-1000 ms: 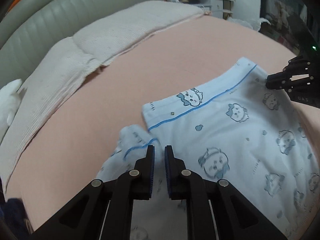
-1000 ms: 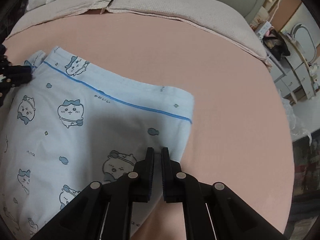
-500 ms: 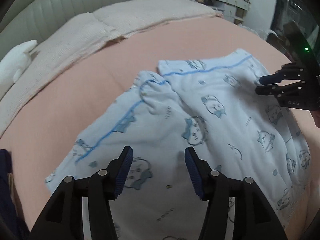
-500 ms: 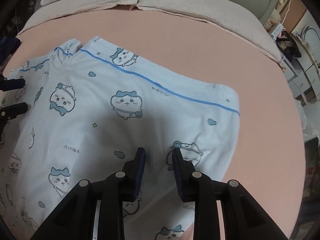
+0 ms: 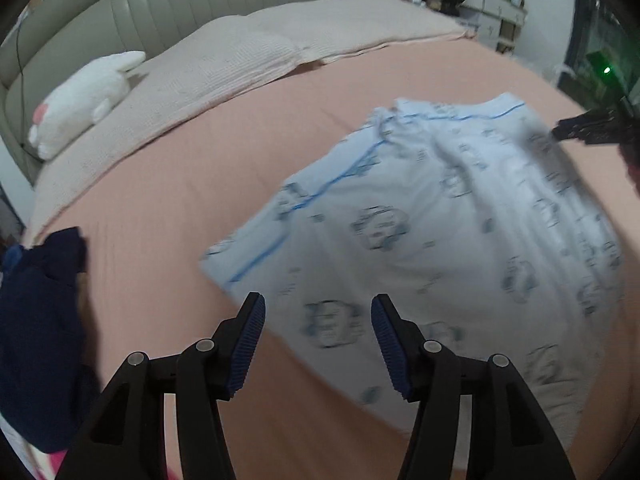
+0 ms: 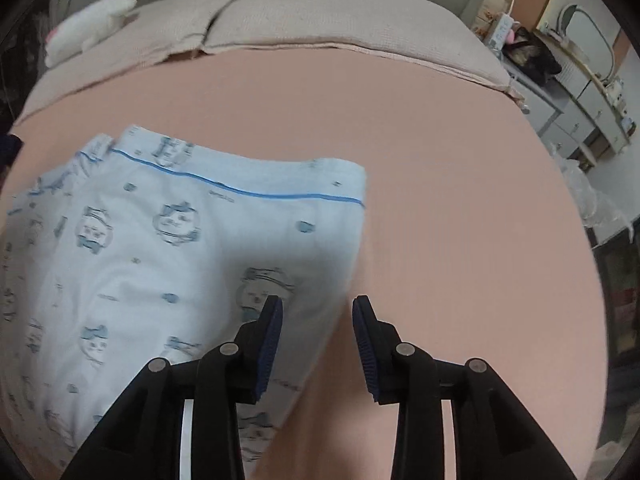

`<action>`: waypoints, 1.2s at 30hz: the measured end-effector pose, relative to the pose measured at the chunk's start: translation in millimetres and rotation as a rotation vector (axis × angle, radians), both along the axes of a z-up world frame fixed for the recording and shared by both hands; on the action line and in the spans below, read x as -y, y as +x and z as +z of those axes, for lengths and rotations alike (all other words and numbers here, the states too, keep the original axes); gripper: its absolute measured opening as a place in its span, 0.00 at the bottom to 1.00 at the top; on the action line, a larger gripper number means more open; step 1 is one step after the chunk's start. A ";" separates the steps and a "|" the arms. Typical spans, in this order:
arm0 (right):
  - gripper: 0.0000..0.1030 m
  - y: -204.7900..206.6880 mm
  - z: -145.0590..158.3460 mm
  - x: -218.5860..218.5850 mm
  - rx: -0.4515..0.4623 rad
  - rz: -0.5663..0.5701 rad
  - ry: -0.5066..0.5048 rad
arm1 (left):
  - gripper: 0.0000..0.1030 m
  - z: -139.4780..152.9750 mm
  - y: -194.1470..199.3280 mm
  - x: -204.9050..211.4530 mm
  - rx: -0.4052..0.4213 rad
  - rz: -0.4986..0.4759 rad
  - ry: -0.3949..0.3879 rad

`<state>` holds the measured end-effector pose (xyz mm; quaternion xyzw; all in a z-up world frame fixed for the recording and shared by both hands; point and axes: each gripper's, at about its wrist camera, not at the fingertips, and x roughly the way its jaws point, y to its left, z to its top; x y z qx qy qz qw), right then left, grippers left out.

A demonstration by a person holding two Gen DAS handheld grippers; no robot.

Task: Fold clothes

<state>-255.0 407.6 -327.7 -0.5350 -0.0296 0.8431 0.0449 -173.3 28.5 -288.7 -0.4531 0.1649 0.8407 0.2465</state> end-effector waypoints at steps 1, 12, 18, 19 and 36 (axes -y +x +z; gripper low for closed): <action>0.34 -4.6 -0.2 16.3 -0.008 0.046 -0.009 | 0.52 -6.4 4.0 -9.2 0.014 -0.017 0.017; 0.44 83.5 -6.4 31.3 0.060 0.072 0.072 | 0.52 -12.4 50.1 22.8 0.052 -0.067 -0.123; 0.44 110.0 -11.7 104.5 0.106 0.268 -0.041 | 0.52 -34.0 85.5 -41.7 0.125 -0.298 -0.088; 0.44 118.0 -27.8 104.0 0.160 0.290 -0.004 | 0.54 -39.6 92.6 -35.7 0.106 -0.328 -0.118; 0.51 144.3 -39.8 97.9 0.140 0.281 0.050 | 0.53 -43.6 112.2 -28.4 0.204 -0.387 -0.099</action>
